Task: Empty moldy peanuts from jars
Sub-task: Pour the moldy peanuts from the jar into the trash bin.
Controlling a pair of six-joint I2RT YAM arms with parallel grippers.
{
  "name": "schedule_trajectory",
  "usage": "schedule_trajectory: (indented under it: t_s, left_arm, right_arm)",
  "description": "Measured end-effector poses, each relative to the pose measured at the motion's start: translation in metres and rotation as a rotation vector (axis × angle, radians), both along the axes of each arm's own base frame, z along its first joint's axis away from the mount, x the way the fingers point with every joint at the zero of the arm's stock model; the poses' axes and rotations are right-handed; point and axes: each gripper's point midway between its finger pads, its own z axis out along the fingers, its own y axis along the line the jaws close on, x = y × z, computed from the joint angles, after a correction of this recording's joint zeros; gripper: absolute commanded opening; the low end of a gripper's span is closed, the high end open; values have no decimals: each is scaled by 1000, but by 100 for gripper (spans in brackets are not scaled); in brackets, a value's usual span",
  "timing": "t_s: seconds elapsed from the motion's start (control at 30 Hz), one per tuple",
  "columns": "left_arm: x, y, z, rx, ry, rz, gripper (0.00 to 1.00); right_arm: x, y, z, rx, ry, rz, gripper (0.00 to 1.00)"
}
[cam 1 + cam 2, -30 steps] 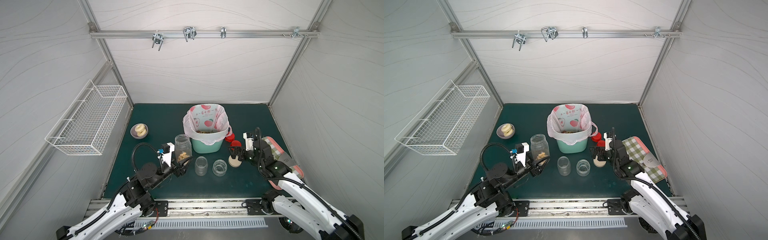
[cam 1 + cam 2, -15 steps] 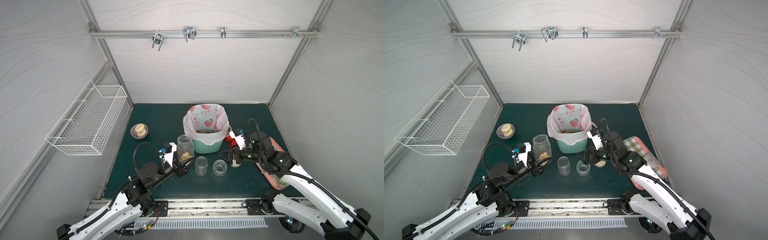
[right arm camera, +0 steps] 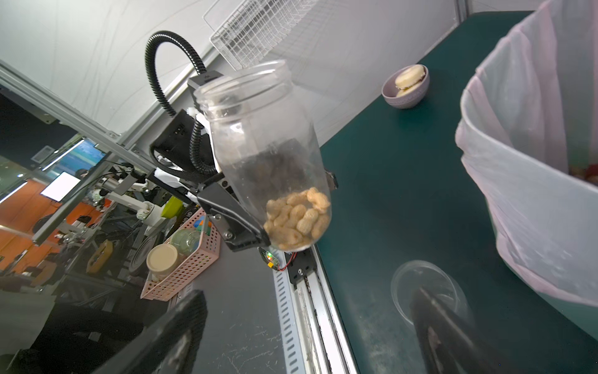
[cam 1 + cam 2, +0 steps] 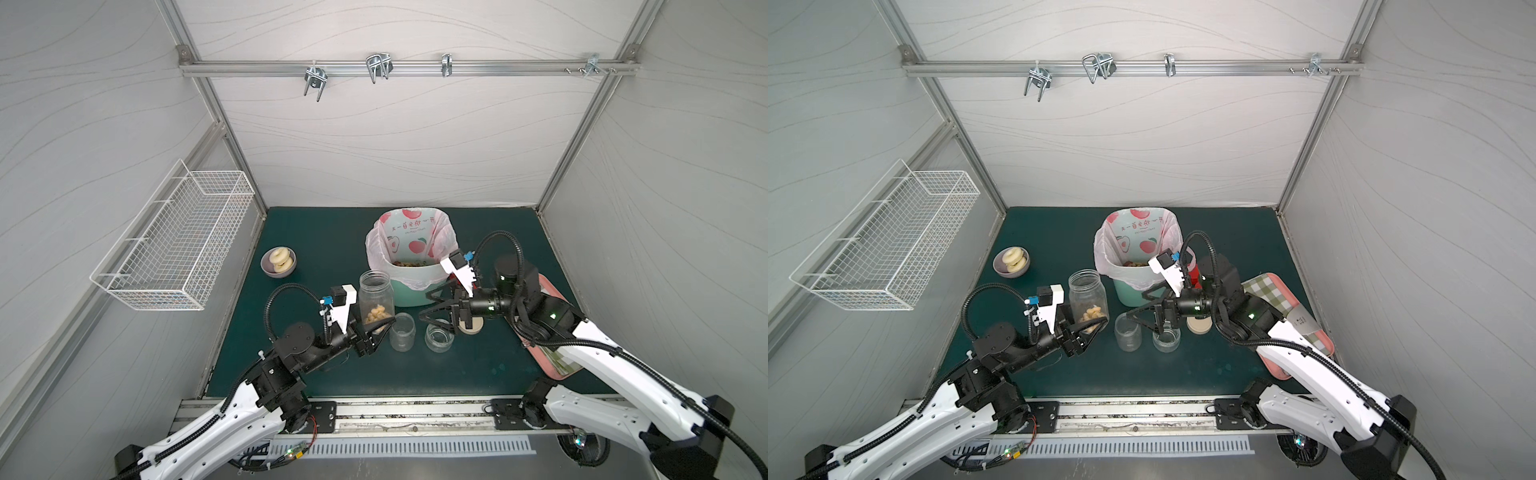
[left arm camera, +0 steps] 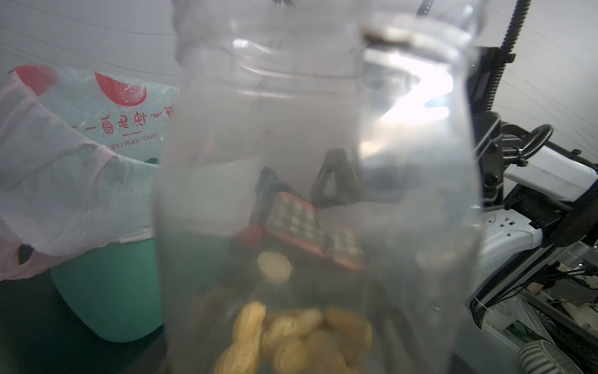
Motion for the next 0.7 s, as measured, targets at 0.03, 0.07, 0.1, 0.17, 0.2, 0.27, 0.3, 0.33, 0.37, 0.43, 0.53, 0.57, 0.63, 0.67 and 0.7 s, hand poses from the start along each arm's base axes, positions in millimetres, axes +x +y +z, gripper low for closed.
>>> schedule_trajectory:
  t_s: [0.03, 0.07, 0.1, 0.17, 0.2, 0.27, 0.3, 0.33, 0.37, 0.43, 0.53, 0.57, 0.63, 0.67, 0.7]
  left_arm:
    - [-1, -1, 1, -6, -2, -8, 34]
    - [-1, -3, 2, -11, -3, -17, 34]
    - [-2, -4, 3, -14, -4, -26, 34]
    - [-3, -7, 3, -17, -3, -39, 34]
    - [-4, -7, 3, -17, -3, -45, 34]
    - [-5, -8, 5, -22, -5, -55, 34]
    - [-6, -9, 5, -22, -6, -60, 34]
    - [-6, -9, 5, -23, -6, -63, 34]
    - [-6, -9, 5, -24, -7, -65, 34]
    - [-7, -9, 6, -27, -10, -69, 34]
    - [-8, -10, 8, -32, -15, -75, 34]
    - [-8, -10, 8, -34, -17, -78, 34]
    - [-9, -10, 9, -34, -18, -82, 34]
    - [-9, -10, 9, -35, -18, -82, 34]
    - [-9, -10, 9, -35, -18, -83, 34]
  right_arm:
    - [1, 4, 3, 11, -5, 10, 99]
    - [2, 10, 7, 25, -15, 21, 99]
    - [4, 15, 10, 38, -25, 30, 99]
    - [7, 25, 16, 57, -39, 47, 99]
    - [8, 30, 19, 67, -47, 58, 99]
    - [7, 40, 24, 81, -58, 80, 99]
    - [6, 46, 26, 88, -65, 94, 99]
    - [4, 51, 29, 94, -71, 107, 99]
    - [3, 56, 31, 100, -76, 118, 99]
    - [0, 63, 34, 113, -84, 140, 99]
    - [-6, 71, 37, 132, -95, 169, 99]
    - [-8, 74, 37, 136, -97, 176, 99]
    - [-12, 79, 36, 140, -98, 194, 99]
    - [-14, 82, 36, 141, -98, 201, 99]
    - [-16, 85, 35, 144, -99, 208, 99]
